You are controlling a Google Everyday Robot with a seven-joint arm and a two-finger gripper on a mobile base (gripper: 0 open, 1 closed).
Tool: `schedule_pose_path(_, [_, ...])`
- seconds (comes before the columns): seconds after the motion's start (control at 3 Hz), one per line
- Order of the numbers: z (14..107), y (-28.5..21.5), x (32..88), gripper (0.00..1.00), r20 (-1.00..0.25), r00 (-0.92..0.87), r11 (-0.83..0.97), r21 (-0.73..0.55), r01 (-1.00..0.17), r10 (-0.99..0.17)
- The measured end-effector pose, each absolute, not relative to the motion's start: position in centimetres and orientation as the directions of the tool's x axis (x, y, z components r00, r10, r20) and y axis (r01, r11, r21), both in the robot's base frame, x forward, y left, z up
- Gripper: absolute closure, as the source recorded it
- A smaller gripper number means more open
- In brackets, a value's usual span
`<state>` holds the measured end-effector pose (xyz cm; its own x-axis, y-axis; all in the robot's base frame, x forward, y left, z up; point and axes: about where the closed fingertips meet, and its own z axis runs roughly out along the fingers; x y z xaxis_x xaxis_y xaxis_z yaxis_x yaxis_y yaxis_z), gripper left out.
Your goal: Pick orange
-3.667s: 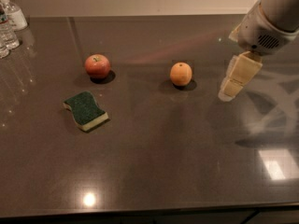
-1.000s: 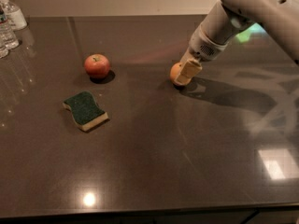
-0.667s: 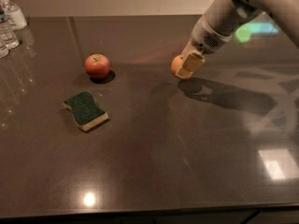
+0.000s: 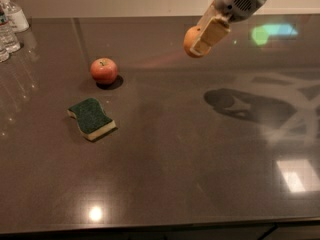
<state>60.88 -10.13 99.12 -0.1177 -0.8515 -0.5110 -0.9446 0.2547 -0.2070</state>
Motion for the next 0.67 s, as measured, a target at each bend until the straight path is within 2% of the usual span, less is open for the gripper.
schedule_pose_path(0.33, [103.43, -9.71, 59.89, 1.00, -0.572, -0.082, 0.241, -0.208, -0.948, -0.816])
schedule_pose_path(0.67, [103.08, -9.53, 60.24, 1.00, -0.571, -0.083, 0.243, -0.212, -0.947, -0.817])
